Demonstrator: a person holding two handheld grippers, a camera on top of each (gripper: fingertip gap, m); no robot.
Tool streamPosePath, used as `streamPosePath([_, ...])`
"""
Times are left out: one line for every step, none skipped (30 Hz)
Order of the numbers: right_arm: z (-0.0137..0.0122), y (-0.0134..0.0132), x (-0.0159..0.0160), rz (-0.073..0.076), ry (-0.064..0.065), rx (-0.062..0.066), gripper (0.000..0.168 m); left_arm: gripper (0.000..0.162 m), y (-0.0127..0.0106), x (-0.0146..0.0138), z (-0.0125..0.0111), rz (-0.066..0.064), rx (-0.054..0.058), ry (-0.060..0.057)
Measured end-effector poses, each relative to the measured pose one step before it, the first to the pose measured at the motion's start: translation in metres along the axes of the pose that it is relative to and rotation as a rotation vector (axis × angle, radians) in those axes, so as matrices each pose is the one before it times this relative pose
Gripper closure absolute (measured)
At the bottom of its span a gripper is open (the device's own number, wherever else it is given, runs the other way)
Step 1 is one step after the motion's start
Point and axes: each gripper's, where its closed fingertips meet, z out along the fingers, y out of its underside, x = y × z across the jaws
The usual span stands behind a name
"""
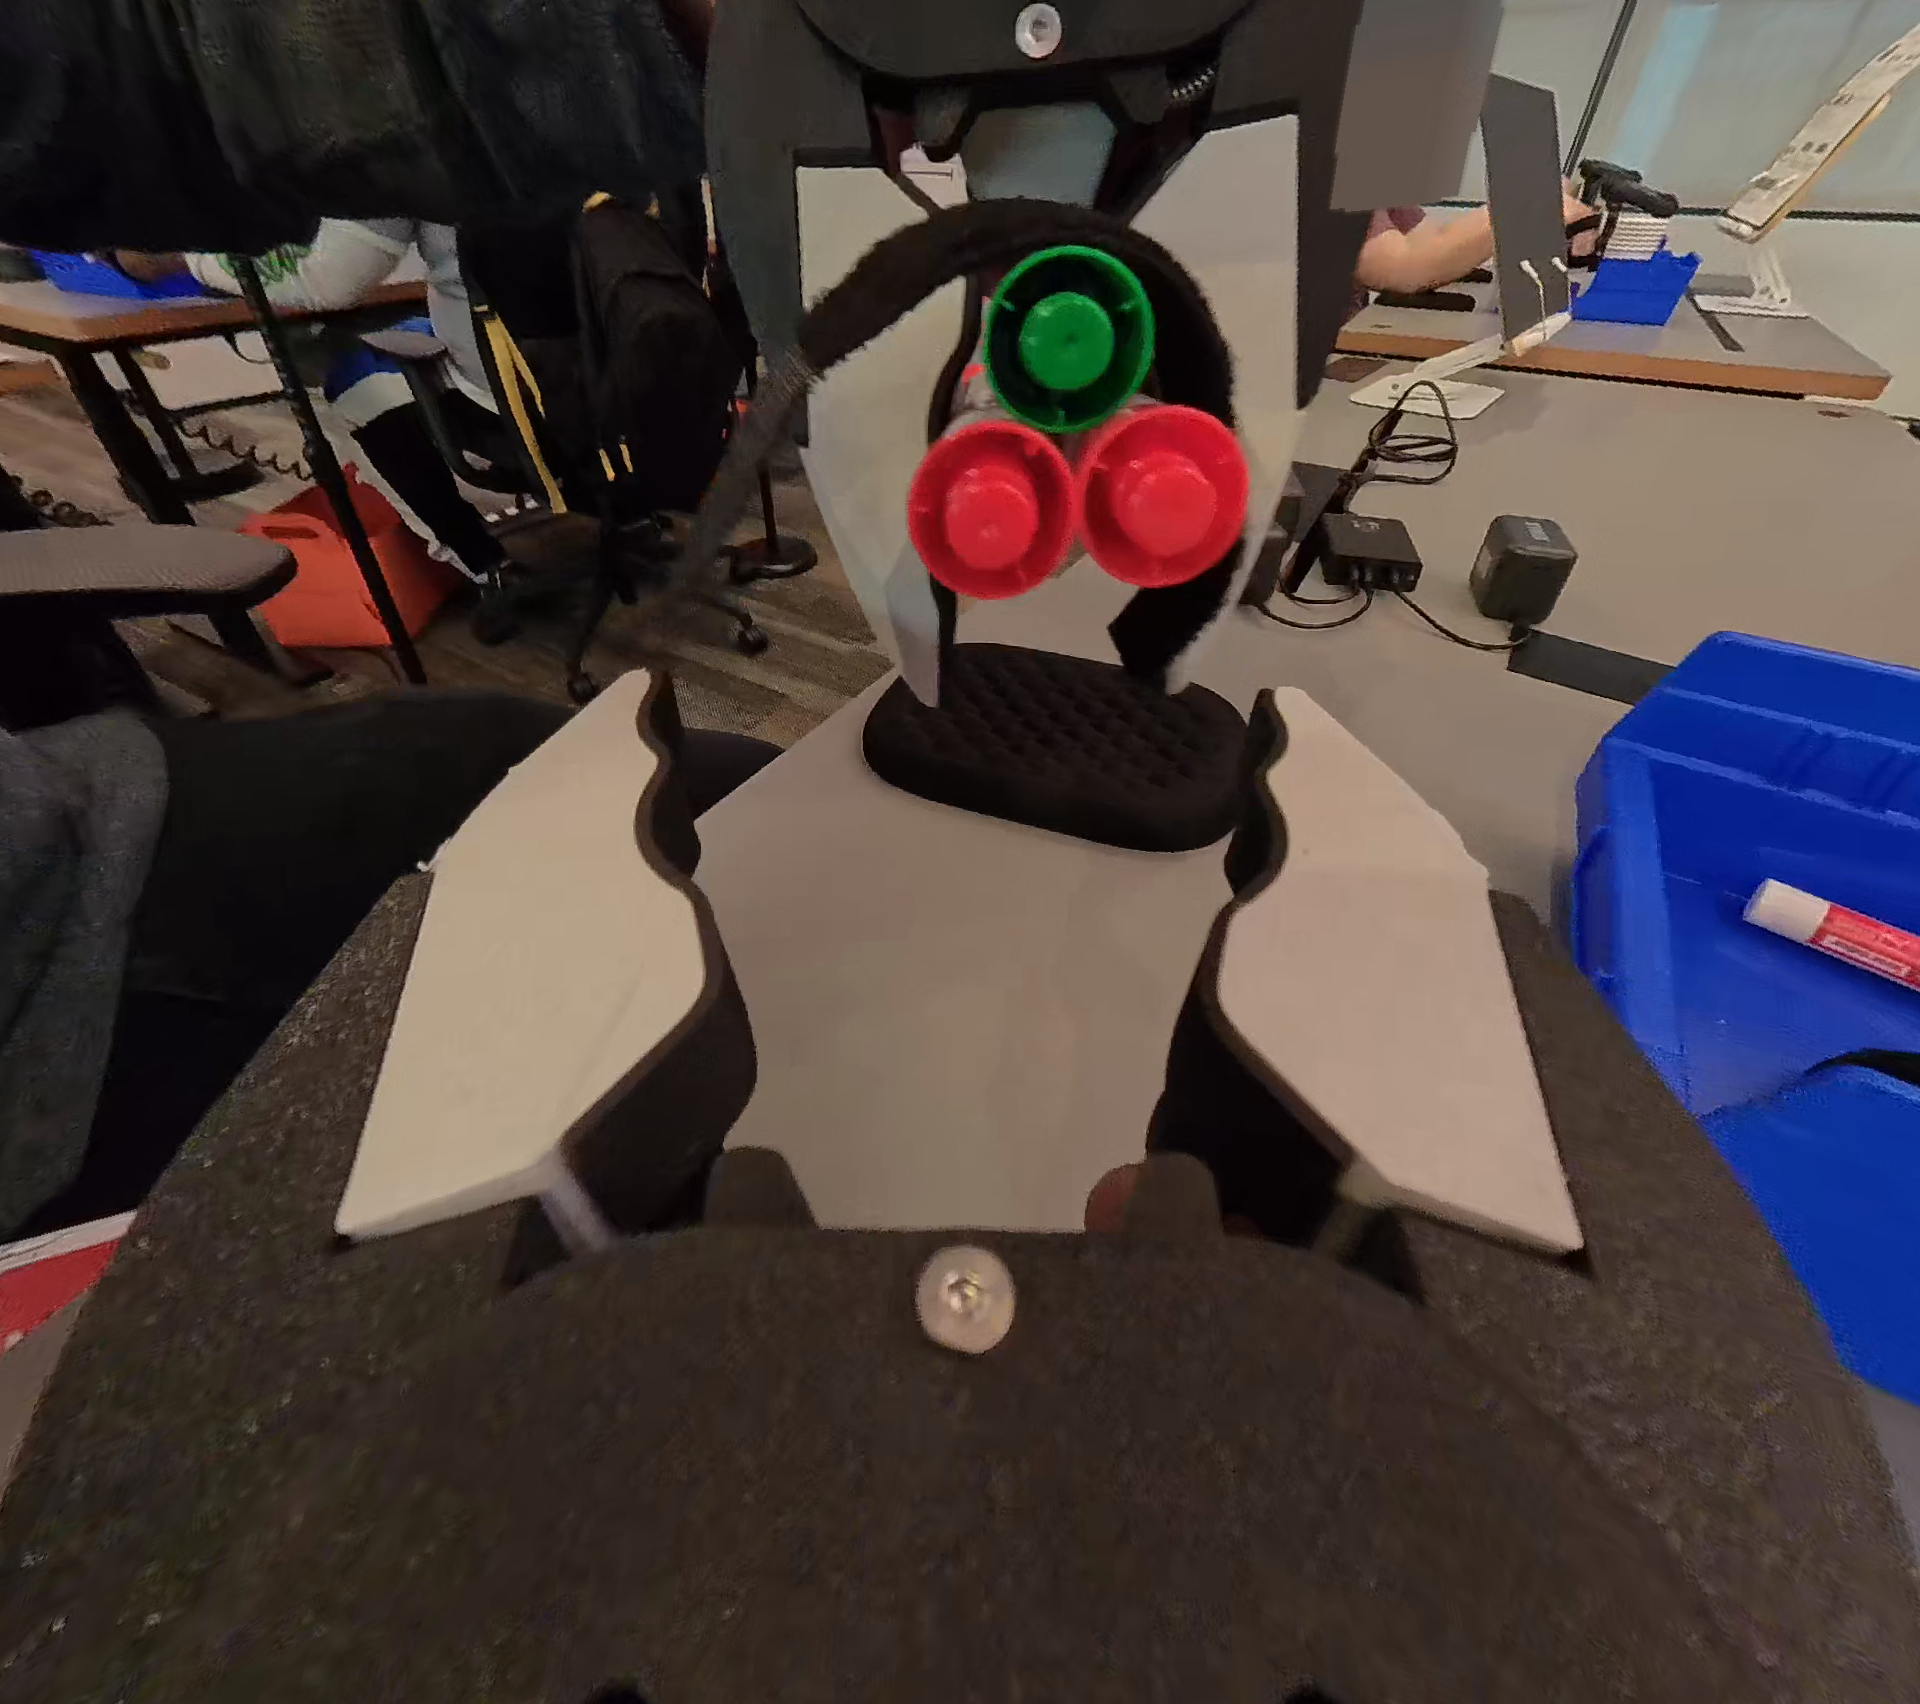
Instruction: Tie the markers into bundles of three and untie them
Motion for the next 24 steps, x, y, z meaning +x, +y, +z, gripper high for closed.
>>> streamPosePath([-0.00075, -0.00059, -0.00009, 0.0088, -0.0080, 0.0128, 0.067, 0.119, 0.00194, 0.00258, 0.00029, -0.0027, -0.0142, 0.0215])
streamPosePath([-0.00076, -0.00124, 0.00028, 0.0130, -0.0056, 0.0160, 0.067, 0.119, 0.00270, -0.00123, 0.00041, 0.0021, -0.0213, -0.0068])
streamPosePath([-0.00070, -0.00068, 0.00119, 0.0174, -0.0016, 0.0126, 0.067, 0.119, 0.00179, -0.00093, 0.00052, -0.0029, -0.0150, -0.0022])
streamPosePath([-0.00042, -0.00041, -0.00006, 0.0142, -0.0091, 0.0102, 0.067, 0.119, 0.00068, 0.00177, 0.00059, -0.0030, -0.0064, 0.0154])
streamPosePath([-0.00074, -0.00097, -0.00113, 0.0088, -0.0139, 0.0144, 0.067, 0.119, 0.00079, 0.00037, 0.00035, 0.0025, -0.0084, 0.0041])
streamPosePath([-0.00145, -0.00196, -0.00062, 0.0101, -0.0118, 0.0199, 0.066, 0.119, 0.00135, -0.00061, 0.00047, 0.0003, -0.0125, -0.0009])
streamPosePath([-0.00160, -0.00247, -0.00088, 0.0151, -0.0157, 0.0212, 0.065, 0.118, 0.00041, -0.00035, 0.00020, -0.0028, -0.0053, 0.0023])
streamPosePath([-0.00166, -0.00250, -0.00135, 0.0171, -0.0199, 0.0189, 0.062, 0.118, -0.00044, -0.00029, 0.00008, -0.0017, 0.0013, 0.0042])
streamPosePath([-0.00141, -0.00217, 0.00056, 0.0191, -0.0065, 0.0158, 0.062, 0.119, -0.00040, -0.00075, 0.00017, 0.0004, 0.0015, 0.0001])
streamPosePath([-0.00140, -0.00331, 0.00110, 0.0249, -0.0022, 0.0223, 0.060, 0.119, 0.00034, -0.00125, 0.00059, -0.0009, -0.0039, -0.0032])
streamPosePath([-0.00132, -0.00487, -0.00029, 0.0288, -0.0097, 0.0303, 0.058, 0.119, 0.00070, -0.00119, 0.00087, 0.0004, -0.0070, -0.0038])
streamPosePath([-0.00096, -0.00478, 0.00007, 0.0268, -0.0039, 0.0259, 0.058, 0.119, -0.00016, -0.00095, 0.00085, 0.0018, -0.0016, -0.0037])
streamPosePath([-0.00035, -0.00339, 0.00110, 0.0229, 0.0048, 0.0137, 0.058, 0.120, -0.00045, -0.00033, 0.00084, 0.0014, -0.0002, -0.0018])
streamPosePath([0.00026, -0.00168, 0.00007, 0.0148, 0.0017, 0.0019, 0.058, 0.120, 0.00025, -0.00062, 0.00074, 0.0018, -0.0055, -0.0050])
streamPosePath([0.00083, -0.00006, 0.00067, 0.0056, 0.0085, -0.0086, 0.060, 0.120, 0.00004, -0.00098, 0.00052, 0.0014, -0.0047, -0.0073])
streamPosePath([0.00105, 0.00026, 0.00138, 0.0090, 0.0141, -0.0080, 0.065, 0.119, -0.00066, -0.00050, 0.00040, 0.0011, 0.0008, -0.0041])
streamPosePath([0.00104, -0.00070, -0.00010, 0.0191, -0.0008, 0.0043, 0.067, 0.119, -0.00052, 0.00051, 0.00058, 0.0014, 0.0009, 0.0025])
streamPosePath([0.00091, -0.00068, -0.00011, 0.0220, -0.0026, 0.0097, 0.073, 0.118, -0.00008, -0.00046, 0.00053, 0.0017, -0.0028, -0.0043])
streamPosePath([0.00084, 0.00058, 0.00254, 0.0214, 0.0134, 0.0034, 0.081, 0.118, 0.00007, -0.00086, 0.00033, -0.0006, -0.0045, -0.0069])
streamPosePath([0.00093, 0.00170, 0.00241, 0.0181, 0.0110, -0.0016, 0.086, 0.119, -0.00083, 0.00043, 0.00014, 0.0007, 0.0033, 0.0014])
streamPosePath([0.00101, 0.00231, 0.00031, 0.0087, -0.0041, -0.0033, 0.086, 0.119, -0.00135, 0.00016, -0.00009, 0.0010, 0.0070, -0.0003])
streamPosePath([0.00062, 0.00225, 0.00059, -0.0018, 0.0018, -0.0026, 0.090, 0.119, -0.00064, 0.00013, 0.00010, 0.0007, 0.0013, -0.0016])
streamPosePath([0.00072, 0.00189, 0.00139, -0.0047, 0.0108, -0.0008, 0.097, 0.119, 0.00001, 0.00056, 0.00027, 0.0024, -0.0030, 0.0008])
streamPosePath([0.00121, 0.00137, -0.00003, -0.0010, 0.0027, 0.0014, 0.100, 0.119, -0.00062, 0.00017, 0.00022, 0.0023, 0.0017, -0.0010])
